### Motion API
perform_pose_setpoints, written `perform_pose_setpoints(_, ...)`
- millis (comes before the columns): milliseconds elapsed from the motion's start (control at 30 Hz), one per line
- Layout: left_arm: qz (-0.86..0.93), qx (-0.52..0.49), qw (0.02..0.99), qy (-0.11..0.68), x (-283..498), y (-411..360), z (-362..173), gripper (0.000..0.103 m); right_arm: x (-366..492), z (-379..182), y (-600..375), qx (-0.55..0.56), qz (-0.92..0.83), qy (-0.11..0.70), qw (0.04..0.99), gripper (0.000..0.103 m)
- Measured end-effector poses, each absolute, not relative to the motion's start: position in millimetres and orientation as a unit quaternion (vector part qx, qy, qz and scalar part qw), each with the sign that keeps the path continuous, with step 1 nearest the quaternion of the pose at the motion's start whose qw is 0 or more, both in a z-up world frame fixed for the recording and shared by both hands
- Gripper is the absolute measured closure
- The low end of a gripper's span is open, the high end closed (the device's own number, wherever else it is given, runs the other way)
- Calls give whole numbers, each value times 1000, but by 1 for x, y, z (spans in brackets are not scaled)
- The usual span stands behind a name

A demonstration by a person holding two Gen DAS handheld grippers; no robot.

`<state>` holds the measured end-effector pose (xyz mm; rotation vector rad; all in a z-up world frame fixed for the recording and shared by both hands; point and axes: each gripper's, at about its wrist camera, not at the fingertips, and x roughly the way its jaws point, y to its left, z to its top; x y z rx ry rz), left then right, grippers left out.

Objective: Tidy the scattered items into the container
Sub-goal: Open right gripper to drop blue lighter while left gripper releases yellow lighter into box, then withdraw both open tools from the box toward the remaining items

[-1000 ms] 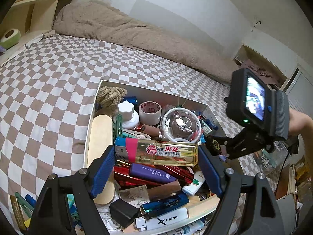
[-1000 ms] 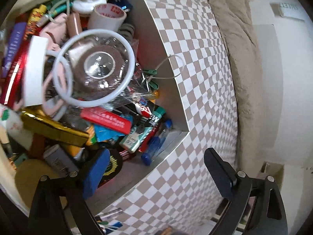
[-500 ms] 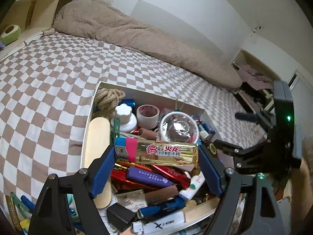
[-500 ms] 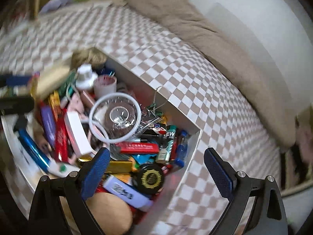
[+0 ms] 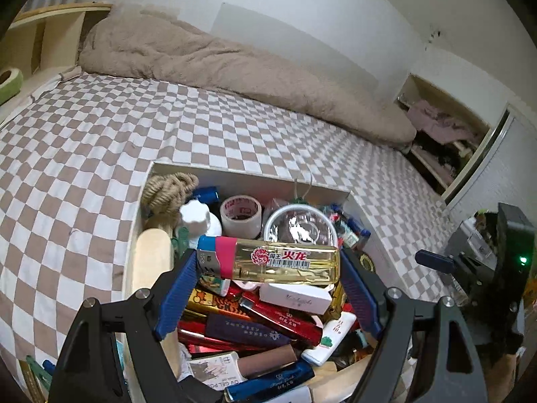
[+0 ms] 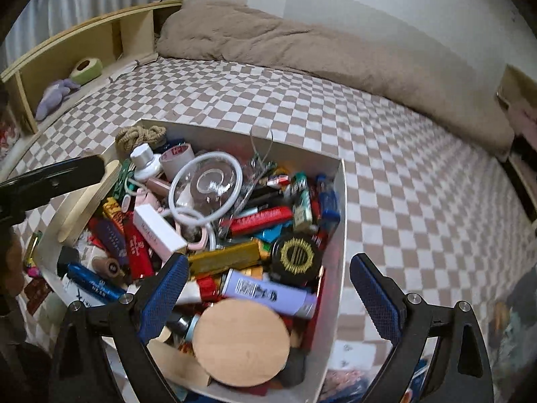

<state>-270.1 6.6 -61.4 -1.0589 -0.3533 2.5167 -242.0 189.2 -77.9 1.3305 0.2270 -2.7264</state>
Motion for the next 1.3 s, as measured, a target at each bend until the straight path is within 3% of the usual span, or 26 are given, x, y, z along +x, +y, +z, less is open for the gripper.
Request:
perform_pose_setpoints(367,888,-408,189,-97,-292,33,-73,20,-234,-101,207,432,-900,-19,50,6)
perform_pose_setpoints(633,888,-429,162,6,-315,52,-74,20,-226,-107,213,430,-900,-36,59,6)
perform_pose_setpoints(867,880,-449,154,30,-320,52,-95,20,-225,-106,217,424,-902,-57,61,6)
perform_pose_setpoints(1000,892,-435,124,20,-317,44,-89,2,-223,-103,218,419,-903,-66,65,6)
perform_pose_setpoints(1300,898,-425,114,-1,-298,31,-82,2,-217,-100,218,410,-906,-71,72,6)
